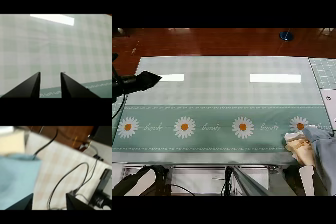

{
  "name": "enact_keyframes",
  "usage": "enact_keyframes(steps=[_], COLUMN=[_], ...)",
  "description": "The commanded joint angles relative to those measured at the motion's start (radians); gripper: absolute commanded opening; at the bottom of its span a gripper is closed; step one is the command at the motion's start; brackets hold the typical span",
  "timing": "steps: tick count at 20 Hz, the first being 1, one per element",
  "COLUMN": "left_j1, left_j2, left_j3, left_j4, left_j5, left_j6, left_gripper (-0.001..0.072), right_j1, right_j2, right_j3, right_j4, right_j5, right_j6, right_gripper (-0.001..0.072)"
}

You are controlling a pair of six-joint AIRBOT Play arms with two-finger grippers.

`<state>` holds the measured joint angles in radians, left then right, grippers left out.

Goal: Fold the shirts.

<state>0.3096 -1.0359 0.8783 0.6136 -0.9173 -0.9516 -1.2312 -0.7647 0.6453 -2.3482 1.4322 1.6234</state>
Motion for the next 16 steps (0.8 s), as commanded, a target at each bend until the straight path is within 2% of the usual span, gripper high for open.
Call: enact_keyframes(steps=[1,2,3,4,5,6,7,9,10,11,12,14,15,16], left_j1=[0.014,0.014,0.014,0.014,0.012,0.009,-0.001,-0.060,-0.104,-0.157,-0.219,-0.332,-0.380,-0.417], left_j2=[0.000,0.000,0.000,-0.002,-0.008,-0.020,-0.036,-0.068,-0.078,-0.081,-0.080,-0.082,-0.082,-0.083], left_j3=[0.001,0.001,0.001,0.001,0.001,0.001,0.002,0.029,0.051,0.077,0.108,0.163,0.179,0.182], left_j4=[0.001,0.001,0.001,0.000,0.000,-0.005,-0.011,-0.010,-0.003,0.025,0.099,0.374,0.540,0.667], left_j5=[0.001,0.002,0.002,0.003,0.012,0.034,0.065,0.068,0.056,0.050,0.050,0.048,0.037,0.022], left_j6=[0.001,0.001,0.002,0.030,0.059,0.059,0.060,0.082,0.088,0.087,0.056,-0.193,-0.334,-0.429], left_gripper=[0.0334,0.0335,0.0350,0.0427,0.0562,0.0612,0.0613,0.0610,0.0604,0.0601,0.0599,0.0599,0.0598,0.0598], right_j1=[0.010,0.024,0.043,0.066,0.124,0.218,0.328,0.574,0.706,0.819,0.915,1.072,1.133,1.175], right_j2=[0.000,0.000,0.000,-0.010,-0.042,-0.087,-0.142,-0.259,-0.319,-0.365,-0.402,-0.452,-0.472,-0.483], right_j3=[0.039,0.085,0.130,0.150,0.163,0.200,0.275,0.452,0.516,0.552,0.570,0.573,0.573,0.573], right_j4=[0.042,0.207,0.478,0.806,1.218,1.526,1.672,1.675,1.652,1.601,1.506,1.226,1.077,0.965], right_j5=[-0.263,-0.406,-0.652,-0.948,-1.223,-1.321,-1.259,-0.907,-0.731,-0.621,-0.543,-0.430,-0.367,-0.301], right_j6=[0.217,0.249,0.261,0.266,0.249,0.177,-0.009,-0.473,-0.573,-0.556,-0.498,-0.319,-0.249,-0.213], right_gripper=[0.0452,0.0392,0.0334,0.0325,0.0325,0.0325,0.0326,0.0324,0.0324,0.0324,0.0324,0.0324,0.0326,0.0328])
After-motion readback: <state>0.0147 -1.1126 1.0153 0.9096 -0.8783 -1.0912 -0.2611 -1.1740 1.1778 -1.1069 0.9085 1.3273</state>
